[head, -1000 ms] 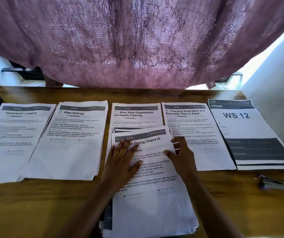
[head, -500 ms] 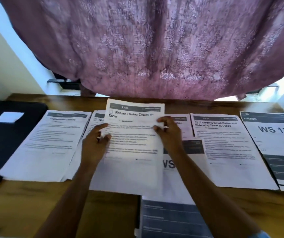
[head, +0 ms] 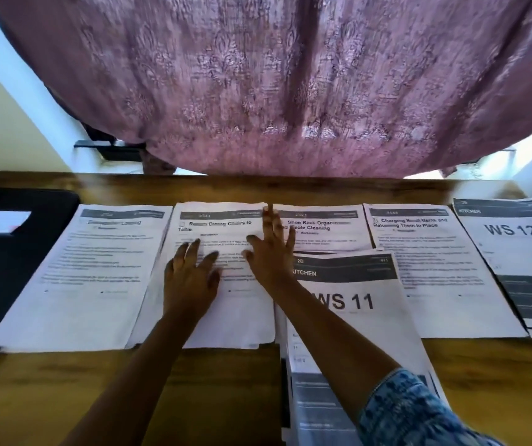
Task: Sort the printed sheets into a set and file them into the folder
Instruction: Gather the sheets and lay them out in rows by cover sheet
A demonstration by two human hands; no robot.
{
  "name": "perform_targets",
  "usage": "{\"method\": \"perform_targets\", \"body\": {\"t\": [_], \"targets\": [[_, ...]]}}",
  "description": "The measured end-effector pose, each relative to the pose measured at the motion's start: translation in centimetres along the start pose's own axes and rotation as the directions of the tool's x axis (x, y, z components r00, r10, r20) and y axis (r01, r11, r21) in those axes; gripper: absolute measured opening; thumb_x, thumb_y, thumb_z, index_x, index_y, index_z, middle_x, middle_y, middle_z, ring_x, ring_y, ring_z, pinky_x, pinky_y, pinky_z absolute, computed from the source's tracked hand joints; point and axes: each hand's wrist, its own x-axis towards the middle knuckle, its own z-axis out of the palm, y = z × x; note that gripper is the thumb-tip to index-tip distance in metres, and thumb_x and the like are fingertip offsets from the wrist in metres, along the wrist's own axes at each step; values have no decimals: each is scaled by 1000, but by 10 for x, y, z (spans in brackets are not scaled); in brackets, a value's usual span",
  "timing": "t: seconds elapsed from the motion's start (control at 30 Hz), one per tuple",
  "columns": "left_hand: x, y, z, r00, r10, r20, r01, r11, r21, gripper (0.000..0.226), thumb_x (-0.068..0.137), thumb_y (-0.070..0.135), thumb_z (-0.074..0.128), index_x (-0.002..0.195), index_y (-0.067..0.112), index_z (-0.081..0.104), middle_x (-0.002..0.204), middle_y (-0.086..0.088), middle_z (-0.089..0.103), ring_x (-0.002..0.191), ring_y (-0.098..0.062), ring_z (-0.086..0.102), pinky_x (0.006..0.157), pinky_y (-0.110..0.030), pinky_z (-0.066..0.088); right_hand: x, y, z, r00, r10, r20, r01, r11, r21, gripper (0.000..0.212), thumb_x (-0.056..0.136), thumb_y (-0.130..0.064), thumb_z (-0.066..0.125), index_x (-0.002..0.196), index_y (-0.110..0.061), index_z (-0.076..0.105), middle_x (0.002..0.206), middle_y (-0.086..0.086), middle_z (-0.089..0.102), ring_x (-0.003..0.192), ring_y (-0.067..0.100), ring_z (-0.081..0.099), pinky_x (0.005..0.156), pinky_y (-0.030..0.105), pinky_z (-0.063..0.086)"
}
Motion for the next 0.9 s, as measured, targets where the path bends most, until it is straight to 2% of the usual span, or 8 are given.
{"method": "perform_targets", "body": {"t": [0.1,0.2,0.33,0.53,0.63,0.73,0.8,0.9], "targets": [[-7,7,6,998,-18,66,20,1000,-22,56,96,44,48,146,23,38,154,-9,33,143,-32,25,114,-54,21,-14,16,-25,999,-5,37,3,999,51,50,94,-41,50,140,-22,42,160,6,3,148,22,0,114,54,0],[-10,28,-8,999,-41,-34,33,980,-198,57,95,40,52,146,20,37,150,-12,38,141,-33,30,114,-54,24,-52,62,-56,994,111,25,-112,990,88,51,97,-34,49,145,-21,35,154,1,31,143,18,25,117,48,13],[-31,106,-21,968,237,-88,-251,940,-230,53,96,46,45,145,27,37,151,-3,38,143,-24,28,117,-48,15,-106,134,-71,950,304,-74,-285,938,196,52,88,-21,66,136,-17,48,139,5,51,130,25,47,108,48,38],[-69,183,24,920,369,128,-352,925,-141,67,90,68,23,149,37,27,160,0,16,148,-25,11,115,-46,-4,-129,170,-77,868,495,-18,-462,821,335,79,80,-29,75,145,-16,31,149,8,39,134,28,40,109,40,33],[-74,187,39,925,345,159,-331,937,-111,65,93,67,24,150,38,20,161,0,7,149,-24,3,115,-45,-6,-130,173,-83,788,615,-43,-485,662,572,57,82,-25,74,131,-19,46,128,5,57,111,20,58,90,21,48],[-74,189,41,929,342,140,-328,938,-113,67,90,69,19,147,35,32,158,-3,24,146,-27,19,113,-48,4,-133,178,-88,780,614,-123,-424,662,618,21,85,-19,70,99,-19,54,92,-6,62,71,0,56,61,0,42],[-73,191,43,931,334,151,-317,940,-126,72,87,72,13,148,37,29,159,-2,20,147,-25,14,113,-45,-3,-135,184,-90,789,594,-158,-404,695,595,17,85,-20,70,85,-18,54,83,-5,61,66,0,51,62,-1,38],[-72,194,41,941,303,149,-278,945,-171,79,81,75,9,149,38,24,161,2,13,149,-20,6,114,-40,-9,-136,193,-89,811,559,-173,-383,731,564,12,85,-22,69,93,-14,66,96,3,70,77,10,61,76,1,34]]}}
